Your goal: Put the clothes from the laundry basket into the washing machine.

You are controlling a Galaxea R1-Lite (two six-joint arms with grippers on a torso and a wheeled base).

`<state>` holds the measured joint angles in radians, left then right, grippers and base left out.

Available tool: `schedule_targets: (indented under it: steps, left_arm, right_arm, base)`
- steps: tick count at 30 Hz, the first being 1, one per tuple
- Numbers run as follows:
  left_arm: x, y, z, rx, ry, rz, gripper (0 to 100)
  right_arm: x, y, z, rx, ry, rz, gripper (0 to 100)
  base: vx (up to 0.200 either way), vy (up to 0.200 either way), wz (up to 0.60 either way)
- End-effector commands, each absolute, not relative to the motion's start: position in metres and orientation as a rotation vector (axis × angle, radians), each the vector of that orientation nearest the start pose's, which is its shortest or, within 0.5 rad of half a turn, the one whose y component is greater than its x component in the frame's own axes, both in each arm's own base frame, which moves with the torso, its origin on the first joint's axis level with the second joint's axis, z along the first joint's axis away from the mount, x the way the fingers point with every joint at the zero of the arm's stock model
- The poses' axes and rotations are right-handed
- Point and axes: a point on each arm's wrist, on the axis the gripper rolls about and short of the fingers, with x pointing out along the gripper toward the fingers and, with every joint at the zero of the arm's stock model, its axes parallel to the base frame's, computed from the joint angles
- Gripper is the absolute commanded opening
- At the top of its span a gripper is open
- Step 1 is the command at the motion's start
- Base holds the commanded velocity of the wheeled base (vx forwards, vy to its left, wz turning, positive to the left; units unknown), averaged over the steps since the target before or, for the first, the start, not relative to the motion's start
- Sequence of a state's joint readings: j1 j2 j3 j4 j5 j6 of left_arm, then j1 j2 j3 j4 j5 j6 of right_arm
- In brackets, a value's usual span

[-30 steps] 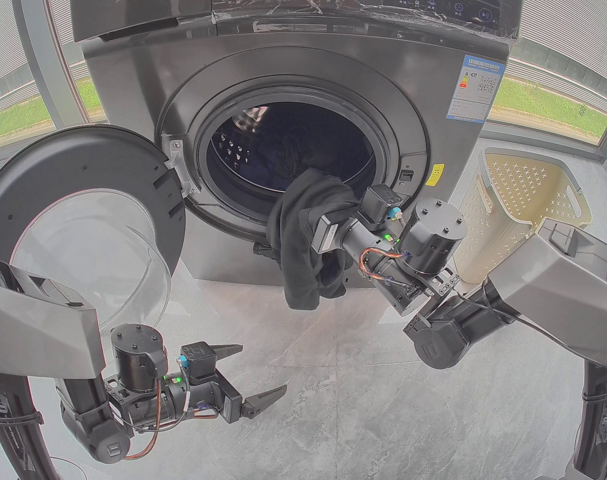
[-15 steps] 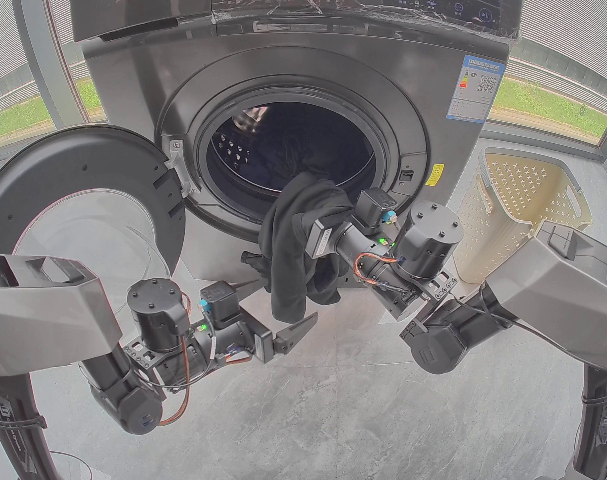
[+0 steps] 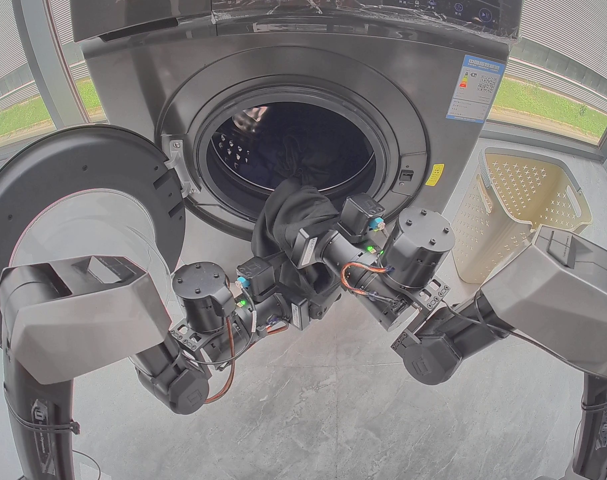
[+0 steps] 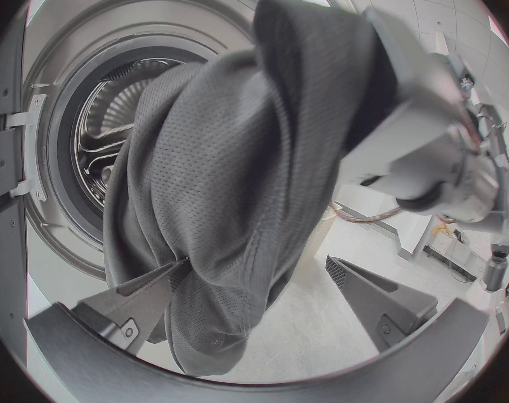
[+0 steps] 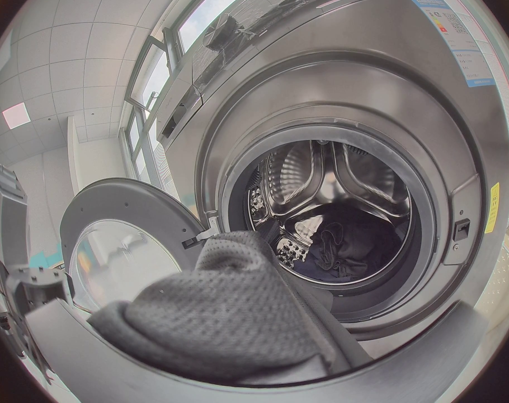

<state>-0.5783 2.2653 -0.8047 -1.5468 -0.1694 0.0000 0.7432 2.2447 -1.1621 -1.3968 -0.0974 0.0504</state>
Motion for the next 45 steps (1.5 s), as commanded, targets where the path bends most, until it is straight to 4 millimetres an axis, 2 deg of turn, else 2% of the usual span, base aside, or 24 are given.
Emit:
schedule_targets:
  steps: [1,8,22,23,28,31,34,39,45]
  left_arm:
    - [0.341,-0.217,0.057,-0.018,-0.078,-0.698,100]
    - [0.351,-0.212,0.052,-0.019,-0.082,-0.65,100]
    - [0.368,-0.207,0.06,-0.056,-0.129,-0.564,100]
    - [0.368,-0.206,0.06,-0.057,-0.13,-0.561,0]
    - [0.372,-0.2,0.062,-0.064,-0.135,-0.543,0]
    - [0.378,-0.194,0.069,-0.076,-0.161,-0.521,0]
    - [0.379,-0.186,0.084,-0.106,-0.189,-0.497,0]
    - [0.364,-0.182,0.107,-0.135,-0.212,-0.508,0]
    - [0.342,-0.178,0.13,-0.145,-0.231,-0.525,0]
  right_arm:
    - [0.306,0.294,0.152,0.185,-0.268,0.651,0]
    - [0.295,0.293,0.162,0.193,-0.275,0.665,0]
    - [0.291,0.292,0.157,0.194,-0.256,0.669,0]
    - [0.291,0.292,0.158,0.196,-0.257,0.669,0]
    - [0.288,0.282,0.163,0.203,-0.257,0.66,0]
    - [0.284,0.273,0.156,0.193,-0.219,0.652,0]
    - [0.289,0.259,0.149,0.181,-0.191,0.617,0]
    - [0.302,0.244,0.142,0.177,-0.17,0.567,0]
    - [0.307,0.247,0.129,0.165,-0.142,0.565,0]
  base:
    - [0.0,0.0,0.0]
    - [0.0,0.0,0.0]
    - [0.0,0.0,0.0]
    - [0.0,0.0,0.0]
    - [0.0,0.0,0.0]
    - [0.0,0.0,0.0]
    - [0.0,0.0,0.0]
    - [0.0,0.0,0.0]
    - [0.0,0.0,0.0]
